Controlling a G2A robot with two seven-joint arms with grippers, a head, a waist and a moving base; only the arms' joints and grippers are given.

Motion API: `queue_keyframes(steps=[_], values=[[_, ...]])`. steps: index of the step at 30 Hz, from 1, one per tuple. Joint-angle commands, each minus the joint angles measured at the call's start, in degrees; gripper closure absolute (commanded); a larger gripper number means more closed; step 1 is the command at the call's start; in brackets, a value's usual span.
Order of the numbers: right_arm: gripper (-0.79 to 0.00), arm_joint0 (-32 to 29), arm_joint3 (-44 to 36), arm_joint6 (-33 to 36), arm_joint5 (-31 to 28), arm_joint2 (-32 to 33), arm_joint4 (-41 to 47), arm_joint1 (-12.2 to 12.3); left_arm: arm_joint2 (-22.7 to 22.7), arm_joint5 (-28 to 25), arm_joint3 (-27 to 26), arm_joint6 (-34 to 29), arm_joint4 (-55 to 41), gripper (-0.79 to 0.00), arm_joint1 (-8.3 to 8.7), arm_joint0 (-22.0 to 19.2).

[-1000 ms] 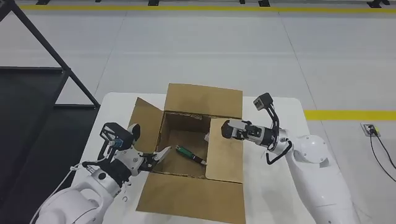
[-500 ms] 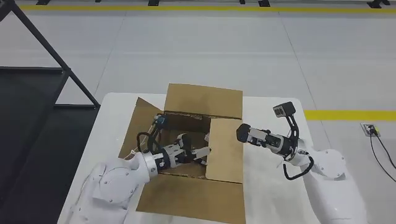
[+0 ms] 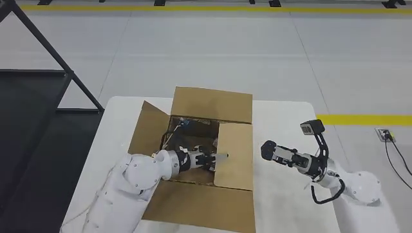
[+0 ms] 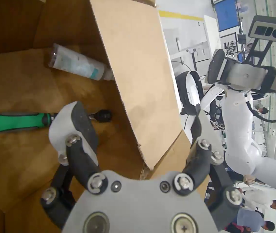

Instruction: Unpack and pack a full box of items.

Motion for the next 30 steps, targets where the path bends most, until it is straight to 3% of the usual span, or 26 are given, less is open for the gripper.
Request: queue_keyframes(steps=[1,10,18,25,30], values=[[-0.785,-0.3,-0.3,-0.7,0.2,-0.2,0.0,0.0,0.7,-0.4,0.2,2.0,-0.6,-0.785,-0.15,0.7],[-0.785,-1.6,-2.8,0.0,-0.1,-1.3,0.0,0.8,4.0,-1.0,3.6,6.2,-4.8,-0.785,-1.25,-1.8],[-0.785,-1.7,-3.0,0.7,-0.8,-2.1,0.8,1.5,3.2,-3.9,7.0,4.3,-12.0,-0.785,-1.47,-3.5],[-0.785,-2.5,-4.0,0.4,-1.5,-2.2,1.3,2.2,2.7,-5.9,5.7,5.3,-13.5,-0.785,-1.31,-2.8],[-0.785,-3.5,-5.8,1.8,-2.2,-2.5,3.1,2.6,2.4,-7.6,1.5,7.1,-13.5,-0.785,-1.14,-1.3]])
